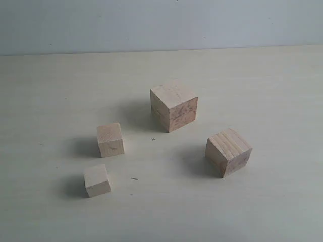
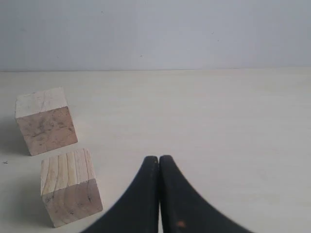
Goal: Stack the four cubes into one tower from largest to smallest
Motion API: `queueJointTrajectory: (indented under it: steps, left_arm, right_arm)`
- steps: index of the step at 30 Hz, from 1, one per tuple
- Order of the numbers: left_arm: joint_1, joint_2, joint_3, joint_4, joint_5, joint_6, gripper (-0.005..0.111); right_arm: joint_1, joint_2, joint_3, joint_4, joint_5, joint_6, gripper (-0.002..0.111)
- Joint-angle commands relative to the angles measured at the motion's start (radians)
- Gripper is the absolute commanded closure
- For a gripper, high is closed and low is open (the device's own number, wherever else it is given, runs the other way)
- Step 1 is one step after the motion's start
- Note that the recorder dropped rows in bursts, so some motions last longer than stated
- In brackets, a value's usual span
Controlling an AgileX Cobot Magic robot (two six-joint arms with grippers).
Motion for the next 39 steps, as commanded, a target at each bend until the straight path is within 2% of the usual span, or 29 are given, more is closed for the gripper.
queueJointTrajectory:
  steps: [1,4,12,15,17,20,23,25,26,27,28,30,36,39]
  left_arm:
    - [-0.007,-0.007,-0.003,-0.022,-0.166,-0.200,0.107]
    - [-0.007,-0.007,-0.003,-0.022,-0.281,-0.329,0.107]
    - [-0.007,-0.007,-0.003,-0.022,-0.517,-0.344,0.107]
    - [-0.007,-0.007,-0.008,-0.001,-0.551,-0.510,0.107]
    - [-0.007,-0.007,-0.048,0.136,-0.535,-0.663,0.107]
    - [-0.007,-0.003,-0.166,0.502,-0.480,-0.952,0.107]
    - [-0.007,0.078,-0.338,0.970,-0.452,-1.360,0.107]
    - [-0.007,0.164,-0.454,1.352,-0.496,-1.715,0.107]
    - [-0.007,0.203,-0.501,1.506,-0.536,-1.831,0.107]
    - [-0.007,0.256,-0.555,1.629,-0.610,-1.830,0.107]
    - [-0.007,0.306,-0.601,1.698,-0.669,-1.830,0.107]
    - [-0.008,0.427,-0.680,1.698,-0.751,-1.830,0.107]
    - [-0.041,0.631,-0.730,1.726,-0.755,-1.825,0.107]
    - [-0.090,0.823,-0.730,1.737,-0.754,-1.825,0.107]
  right_arm:
    - [0.001,-0.006,0.002,-0.001,-0.014,0.000,0.108]
    - [0.001,-0.006,0.002,-0.001,-0.014,0.000,0.108]
    - [0.001,-0.006,0.002,-0.001,-0.014,0.000,0.108]
    - [0.001,-0.006,0.002,-0.001,-0.014,0.000,0.108]
    - [0.001,-0.006,0.002,-0.001,-0.014,0.000,0.108]
    - [0.001,-0.006,0.002,-0.001,-0.014,0.000,0.108]
    - [0.001,-0.006,0.002,-0.001,-0.014,0.000,0.108]
    - [0.001,-0.006,0.002,-0.001,-0.014,0.000,0.108]
    - [0.001,-0.006,0.002,-0.001,-0.014,0.000,0.108]
    - [0.001,-0.006,0.002,-0.001,-0.014,0.000,0.108]
    - [0.001,-0.006,0.002,-0.001,-0.014,0.000,0.108]
    - [0.001,-0.006,0.002,-0.001,-0.014,0.000,0.108]
    - [0.001,-0.006,0.002,-0.001,-0.014,0.000,0.108]
    - [0.001,-0.006,0.002,-0.001,-0.014,0.000,0.108]
